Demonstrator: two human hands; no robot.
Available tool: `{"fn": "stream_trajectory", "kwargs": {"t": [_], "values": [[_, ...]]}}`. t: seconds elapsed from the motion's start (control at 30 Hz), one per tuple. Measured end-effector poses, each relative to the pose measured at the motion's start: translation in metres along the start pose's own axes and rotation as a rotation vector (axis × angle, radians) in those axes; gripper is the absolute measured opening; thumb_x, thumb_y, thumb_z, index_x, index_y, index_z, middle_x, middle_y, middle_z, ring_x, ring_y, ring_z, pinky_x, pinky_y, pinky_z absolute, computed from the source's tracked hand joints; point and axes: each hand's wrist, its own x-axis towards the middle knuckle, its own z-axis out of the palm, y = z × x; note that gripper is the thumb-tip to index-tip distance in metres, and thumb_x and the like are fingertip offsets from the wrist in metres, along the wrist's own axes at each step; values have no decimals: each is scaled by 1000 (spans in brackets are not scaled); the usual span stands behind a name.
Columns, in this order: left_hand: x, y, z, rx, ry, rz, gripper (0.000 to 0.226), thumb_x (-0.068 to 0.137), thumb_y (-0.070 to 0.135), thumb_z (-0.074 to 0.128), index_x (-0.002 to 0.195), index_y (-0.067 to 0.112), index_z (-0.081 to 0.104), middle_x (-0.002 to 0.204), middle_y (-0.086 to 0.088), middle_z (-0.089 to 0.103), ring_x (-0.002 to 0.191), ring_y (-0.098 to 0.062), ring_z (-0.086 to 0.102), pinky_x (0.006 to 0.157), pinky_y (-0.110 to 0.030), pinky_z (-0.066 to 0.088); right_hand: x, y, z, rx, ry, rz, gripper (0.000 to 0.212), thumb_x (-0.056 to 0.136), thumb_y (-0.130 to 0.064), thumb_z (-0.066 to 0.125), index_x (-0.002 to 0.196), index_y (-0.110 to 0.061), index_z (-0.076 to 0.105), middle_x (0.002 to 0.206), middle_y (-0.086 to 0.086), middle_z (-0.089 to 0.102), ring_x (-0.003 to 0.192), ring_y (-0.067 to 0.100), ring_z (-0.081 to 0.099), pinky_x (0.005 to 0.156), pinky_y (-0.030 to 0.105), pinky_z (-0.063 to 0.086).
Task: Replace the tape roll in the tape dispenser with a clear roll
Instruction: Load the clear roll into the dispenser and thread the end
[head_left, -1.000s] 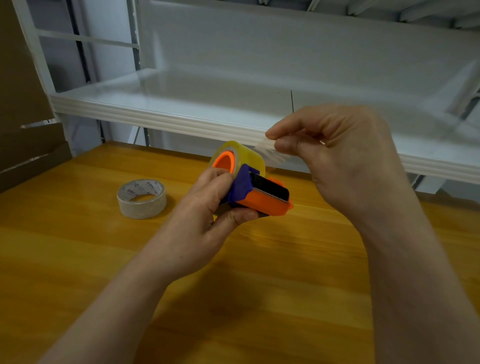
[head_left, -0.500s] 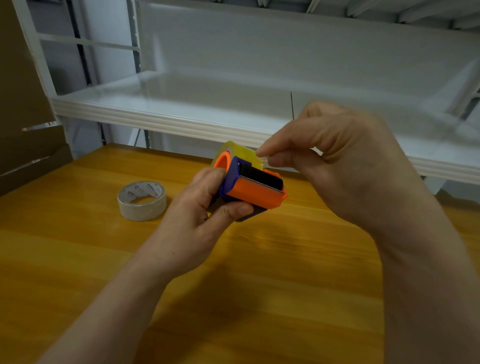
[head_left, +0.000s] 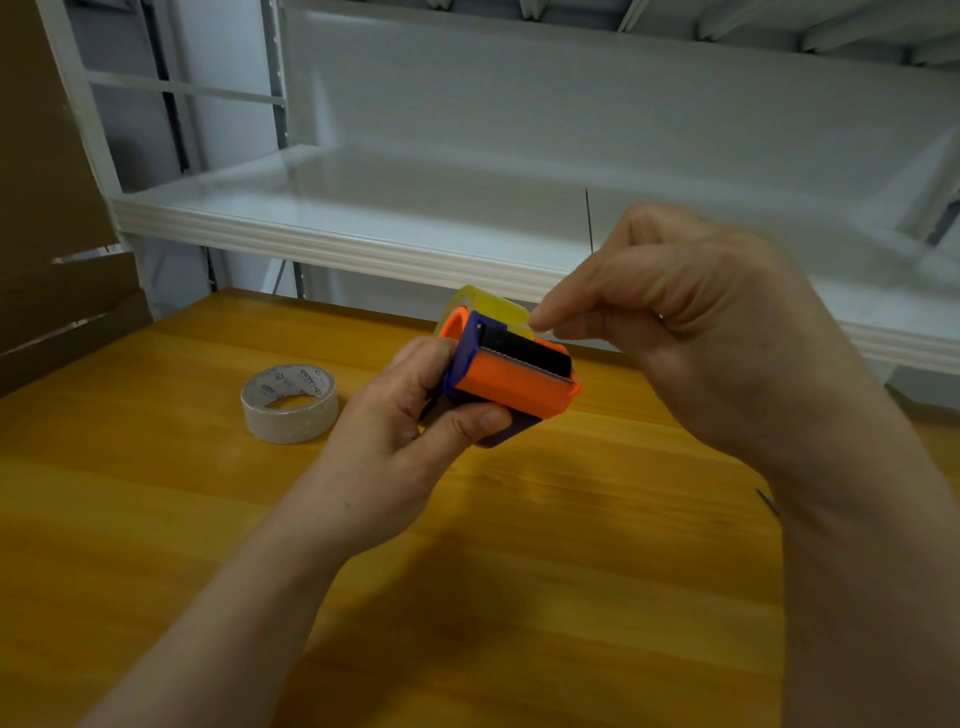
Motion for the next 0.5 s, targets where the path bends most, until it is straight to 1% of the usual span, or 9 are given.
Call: {"fn": "stream_trajectory", "kwargs": {"t": [0.07, 0.13, 0.2, 0.37, 0.43, 0.5], "values": [[0, -1, 0, 3, 8, -3, 30, 88, 40, 66, 117, 33, 65, 118, -13, 61, 110, -31, 62, 92, -55, 54, 0, -1, 1, 5, -20, 0, 18, 91, -17, 65, 96, -26, 80, 89, 1, 62, 83, 19, 67, 71, 46, 62], [0, -1, 1, -5, 12, -6, 33, 88, 47, 67, 118, 33, 66, 119, -13, 62, 111, -32, 62, 93, -56, 53, 0, -3, 0, -22, -29, -4, 20, 88, -24, 62, 95, -27, 80, 88, 1, 63, 82, 25, 66, 70, 52, 60], [0, -1, 0, -45, 21, -13, 36, 85, 52, 68, 118, 36, 66, 122, -12, 62, 114, -32, 62, 94, -57, 53, 0, -4, -3, -35, -32, -9, 20, 87, -23, 62, 94, -28, 80, 87, 1, 63, 82, 25, 66, 69, 51, 59], [-1, 0, 0, -55, 9, -14, 35, 85, 51, 68, 117, 36, 67, 121, -10, 64, 113, -32, 62, 94, -57, 53, 0, -5, -5, -25, -25, -6, 19, 87, -24, 63, 95, -28, 80, 89, 0, 64, 83, 24, 66, 70, 51, 60], [0, 0, 0, 18, -12, 2, 31, 87, 47, 67, 116, 35, 67, 117, -9, 63, 109, -31, 63, 93, -55, 53, -1, -4, -5, -19, -17, 1, 18, 88, -23, 64, 95, -29, 80, 89, -1, 64, 83, 22, 67, 70, 49, 60], [0, 0, 1, 155, -19, 42, 26, 90, 43, 64, 114, 33, 65, 115, -4, 61, 107, -28, 62, 91, -47, 53, -1, -4, -5, -26, -18, 4, 18, 87, -25, 64, 94, -30, 80, 89, -1, 65, 83, 22, 67, 70, 50, 59]]}}
